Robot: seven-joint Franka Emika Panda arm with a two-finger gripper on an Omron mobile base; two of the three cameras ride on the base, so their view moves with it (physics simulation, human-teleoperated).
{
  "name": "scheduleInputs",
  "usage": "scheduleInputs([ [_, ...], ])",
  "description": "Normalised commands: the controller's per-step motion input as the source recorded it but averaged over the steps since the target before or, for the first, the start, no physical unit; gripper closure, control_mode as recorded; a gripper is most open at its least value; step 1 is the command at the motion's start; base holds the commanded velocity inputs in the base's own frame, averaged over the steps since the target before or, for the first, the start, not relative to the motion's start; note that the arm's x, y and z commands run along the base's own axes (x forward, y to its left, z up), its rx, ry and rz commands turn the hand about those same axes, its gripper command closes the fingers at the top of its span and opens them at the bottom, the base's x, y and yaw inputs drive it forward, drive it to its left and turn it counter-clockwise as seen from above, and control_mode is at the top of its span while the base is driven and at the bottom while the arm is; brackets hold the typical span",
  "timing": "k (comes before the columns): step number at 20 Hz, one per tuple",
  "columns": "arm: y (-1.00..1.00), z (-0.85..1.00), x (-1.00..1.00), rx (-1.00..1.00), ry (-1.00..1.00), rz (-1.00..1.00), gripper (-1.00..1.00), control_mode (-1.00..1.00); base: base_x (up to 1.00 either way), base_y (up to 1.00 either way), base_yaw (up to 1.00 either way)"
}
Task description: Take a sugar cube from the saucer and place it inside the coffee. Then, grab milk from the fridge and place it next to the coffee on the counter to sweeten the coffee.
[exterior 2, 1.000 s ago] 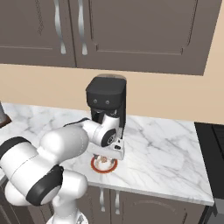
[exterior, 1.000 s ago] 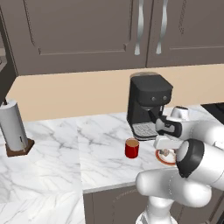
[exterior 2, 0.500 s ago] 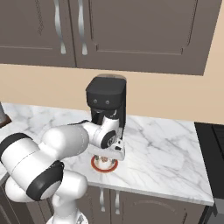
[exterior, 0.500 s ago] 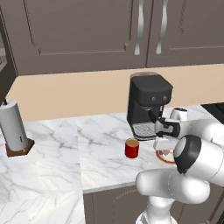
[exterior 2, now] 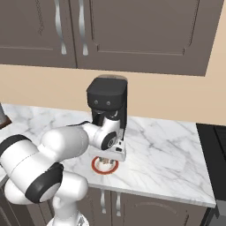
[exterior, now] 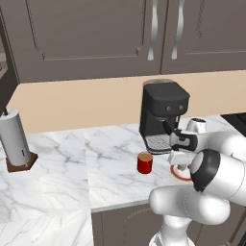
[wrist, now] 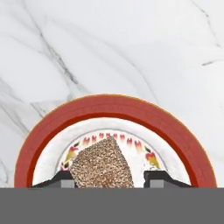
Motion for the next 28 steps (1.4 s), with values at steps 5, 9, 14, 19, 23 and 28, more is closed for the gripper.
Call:
scheduleInputs([
  [5,0.0,0.0,-0.03,0.0,0.0,0.0,1.0,-1.0,0.0,0.0,0.0],
  [9,0.0,0.19,-0.41,0.0,0.0,0.0,1.0,-1.0,0.0,0.0,0.0],
  [14,0.07,0.93,-0.97,0.0,-0.02,0.0,1.0,-1.0,0.0,0.0,0.0],
  [19,0.78,1.0,-0.42,-0.02,0.0,0.0,1.0,-1.0,0.0,0.0,0.0],
  [23,1.0,0.8,0.1,-0.08,-0.08,0.0,1.0,-1.0,0.0,0.0,0.0],
  [28,0.63,0.52,0.54,-0.05,-0.02,-0.04,1.0,-1.0,0.0,0.0,0.0],
])
